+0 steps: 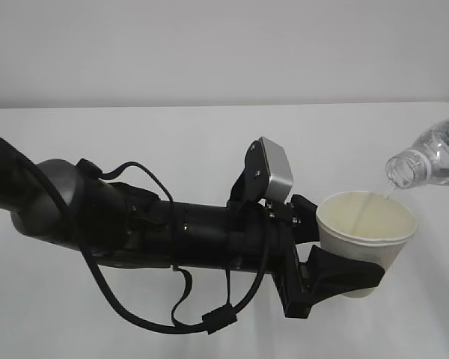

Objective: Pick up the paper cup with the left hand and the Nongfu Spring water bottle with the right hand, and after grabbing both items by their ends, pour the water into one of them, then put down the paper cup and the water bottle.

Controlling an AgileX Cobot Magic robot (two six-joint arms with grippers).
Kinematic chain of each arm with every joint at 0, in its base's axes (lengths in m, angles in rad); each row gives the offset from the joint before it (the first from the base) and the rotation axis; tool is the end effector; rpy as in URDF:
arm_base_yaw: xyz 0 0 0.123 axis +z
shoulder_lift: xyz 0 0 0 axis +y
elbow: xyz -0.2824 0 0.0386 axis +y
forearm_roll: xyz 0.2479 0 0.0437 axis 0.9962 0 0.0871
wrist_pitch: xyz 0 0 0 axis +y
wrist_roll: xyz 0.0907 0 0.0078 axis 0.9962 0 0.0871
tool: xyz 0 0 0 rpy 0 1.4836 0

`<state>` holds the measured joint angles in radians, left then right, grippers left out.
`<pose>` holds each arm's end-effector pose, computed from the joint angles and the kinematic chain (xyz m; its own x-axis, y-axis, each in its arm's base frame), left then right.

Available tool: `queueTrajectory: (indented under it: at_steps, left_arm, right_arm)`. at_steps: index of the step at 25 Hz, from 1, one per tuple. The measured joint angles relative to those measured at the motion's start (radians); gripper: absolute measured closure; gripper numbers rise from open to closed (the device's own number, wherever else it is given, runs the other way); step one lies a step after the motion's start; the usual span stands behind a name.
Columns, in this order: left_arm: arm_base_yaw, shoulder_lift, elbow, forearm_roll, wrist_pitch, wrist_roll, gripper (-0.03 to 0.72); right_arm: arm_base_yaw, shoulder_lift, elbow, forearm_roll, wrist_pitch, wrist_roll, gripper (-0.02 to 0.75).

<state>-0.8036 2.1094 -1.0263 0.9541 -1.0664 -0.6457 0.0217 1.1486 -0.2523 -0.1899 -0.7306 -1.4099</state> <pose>0.2277 -0.3297 0.1351 -0.1760 0.1348 -0.9751 0.9837 -0.0129 -0.1793 0.1981 0.0158 0.2221 0.1453 -0.9889 -0.0296 -0.0901 0.0166 -0.9958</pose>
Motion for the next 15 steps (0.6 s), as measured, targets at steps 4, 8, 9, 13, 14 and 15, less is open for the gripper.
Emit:
queueTrajectory:
  at_steps: [4, 8, 9, 13, 14, 15]
  left_arm:
    - [0.0, 0.0, 0.0, 0.0, 0.0, 0.0, 0.207]
    - [0.0, 0.0, 0.0, 0.0, 0.0, 0.0, 0.207]
    - [0.0, 0.0, 0.0, 0.0, 0.0, 0.0, 0.207]
    - [0.0, 0.0, 0.0, 0.0, 0.0, 0.0, 0.207]
    - [0.0, 0.0, 0.0, 0.0, 0.0, 0.0, 0.207]
    - [0.0, 0.0, 0.0, 0.0, 0.0, 0.0, 0.207]
  right_arm:
    - [0.0, 0.0, 0.0, 0.0, 0.0, 0.0, 0.291]
    - [0.0, 0.0, 0.0, 0.0, -0.001, 0.0, 0.291]
    - [0.0, 0.0, 0.0, 0.0, -0.002, 0.0, 0.291]
    - [0.0, 0.0, 0.0, 0.0, -0.002, -0.005, 0.291]
    - [0.0, 0.0, 0.0, 0.0, -0.002, -0.006, 0.292]
    - [0.0, 0.0, 0.0, 0.0, -0.002, -0.006, 0.291]
